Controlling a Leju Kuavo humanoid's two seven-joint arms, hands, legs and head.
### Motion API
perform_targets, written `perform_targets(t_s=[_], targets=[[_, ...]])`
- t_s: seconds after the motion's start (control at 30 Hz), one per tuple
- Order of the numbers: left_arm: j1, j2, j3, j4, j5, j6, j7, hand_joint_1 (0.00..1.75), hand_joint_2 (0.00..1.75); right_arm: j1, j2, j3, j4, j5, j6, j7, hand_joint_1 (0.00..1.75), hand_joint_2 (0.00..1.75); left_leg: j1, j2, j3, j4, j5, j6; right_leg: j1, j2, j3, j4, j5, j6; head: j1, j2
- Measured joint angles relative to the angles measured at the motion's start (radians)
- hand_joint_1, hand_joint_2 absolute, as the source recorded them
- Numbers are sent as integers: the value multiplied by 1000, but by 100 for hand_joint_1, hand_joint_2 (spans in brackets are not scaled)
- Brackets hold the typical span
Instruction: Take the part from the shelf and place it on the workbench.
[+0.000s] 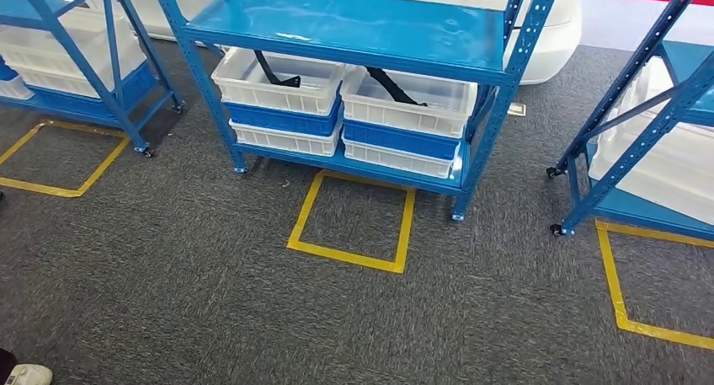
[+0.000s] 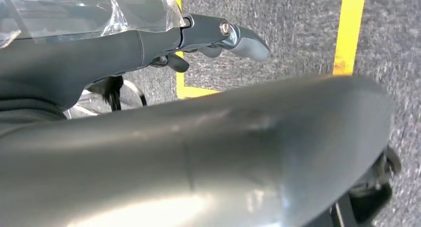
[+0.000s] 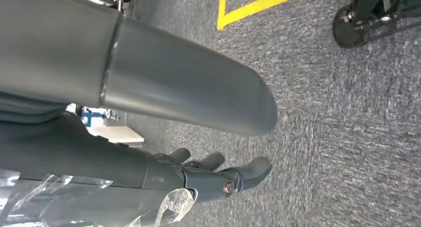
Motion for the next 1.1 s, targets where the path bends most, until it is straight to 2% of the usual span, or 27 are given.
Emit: perform_targets(t_s=[0.03, 0.07, 0.1, 0.13, 0.17, 0.2, 0.23, 0.27, 0.3, 0.37, 0.4, 0.43, 0.57, 0.6, 0.77, 0.93, 1.1], targets=[[-1, 0, 0, 0, -1, 0, 0, 0, 131, 1, 1, 2, 0, 0, -3, 9, 0, 131, 2, -8, -1, 6, -5, -7, -2, 6, -1, -2, 4, -5, 0, 0], [-3, 0, 0, 0, -2, -1, 0, 0, 175, 2, 1, 3, 0, -2, -7, 20, 0, 175, 5, -27, -9, 26, -20, -14, -6, 12, -2, -4, 7, -11, -1, 0], [-3, 0, 0, 0, -3, -1, 0, 0, 175, 2, 2, 4, 0, -5, -11, 31, 0, 175, 7, -51, -26, 68, -48, -22, -9, 18, -4, -5, 11, -15, -1, 0], [-3, 0, 0, 0, -5, -2, 0, 0, 175, 1, 3, 5, 0, -9, -13, 40, 0, 175, 11, -76, -52, 131, -85, -28, -11, 23, -8, -5, 13, -18, -2, 0], [-2, 1, -1, 0, -7, -3, 0, 0, 175, 0, 4, 5, 0, -13, -15, 48, 0, 175, 15, -91, -83, 203, -122, -32, -12, 28, -11, -5, 15, -20, -3, 0], [0, 1, -2, 0, -10, -3, 0, 0, 175, -1, 4, 6, 0, -18, -14, 53, 0, 175, 18, -96, -109, 263, -145, -34, -13, 34, -14, -4, 17, -21, -3, 0], [2, 1, -5, 0, -13, -4, -1, 0, 175, -2, 5, 6, 0, -21, -11, 57, 0, 175, 20, -98, -120, 290, -149, -35, -13, 40, -16, -4, 18, -21, -4, 0], [3, 1, -7, 0, -16, -4, -1, 0, 175, -1, 5, 6, 0, -24, -8, 59, 0, 175, 23, -99, -112, 277, -132, -35, -13, 46, -16, -4, 20, -20, -4, 0], [4, 2, -9, 0, -18, -6, -1, 0, 175, 0, 6, 7, 0, -26, -4, 59, 0, 175, 25, -100, -85, 225, -100, -34, -13, 51, -16, -4, 20, -18, -4, 0], [2, 2, -10, 0, -19, -8, -2, 0, 175, 1, 10, 7, 0, -29, 1, 59, 0, 175, 24, -108, -17, 80, -38, -28, -11, 58, -16, -2, 21, -11, -4, 0], [0, 2, -10, 0, -18, -10, -2, 0, 175, 0, 11, 7, 0, -31, 3, 59, 0, 175, 23, -111, 3, 31, -22, -24, -9, 61, -18, 0, 21, -6, -4, 0], [-1, 2, -11, 0, -16, -12, -3, 0, 175, 0, 11, 8, 0, -32, 4, 58, 0, 175, 22, -114, 12, 5, -16, -21, -6, 62, -21, 2, 18, -4, -4, 0], [2, 2, -12, 0, -10, -18, -3, 0, 175, 1, 12, 8, 0, -35, 9, 60, 0, 175, 17, -115, 9, 0, -14, -15, -5, 63, -25, 4, 17, -30, -2, 0], [2, 2, -12, 0, -9, -18, -3, 0, 175, 1, 13, 8, 0, -36, 11, 61, 0, 175, 15, -115, 9, 0, -13, -12, -7, 63, -25, 3, 19, -30, -2, 0], [1, 2, -13, 0, -6, -18, -2, 0, 175, 0, 14, 8, 0, -43, 20, 67, 0, 175, 9, -115, 8, 0, -13, -5, -11, 63, -23, -3, 26, -19, -2, 0], [0, 2, -14, 0, -6, -14, 7, 0, 175, 1, 14, 8, 0, -45, 30, 63, 0, 175, 7, -115, 6, 2, -14, -3, -15, 63, -22, -7, 27, 13, -3, 0], [0, 2, -3, 0, -33, -22, 15, 0, 175, 7, 16, 2, 0, -12, 48, 50, 0, 175, 9, -115, 6, 1, -14, -3, -13, 63, -22, -6, 26, 18, -3, 0]])
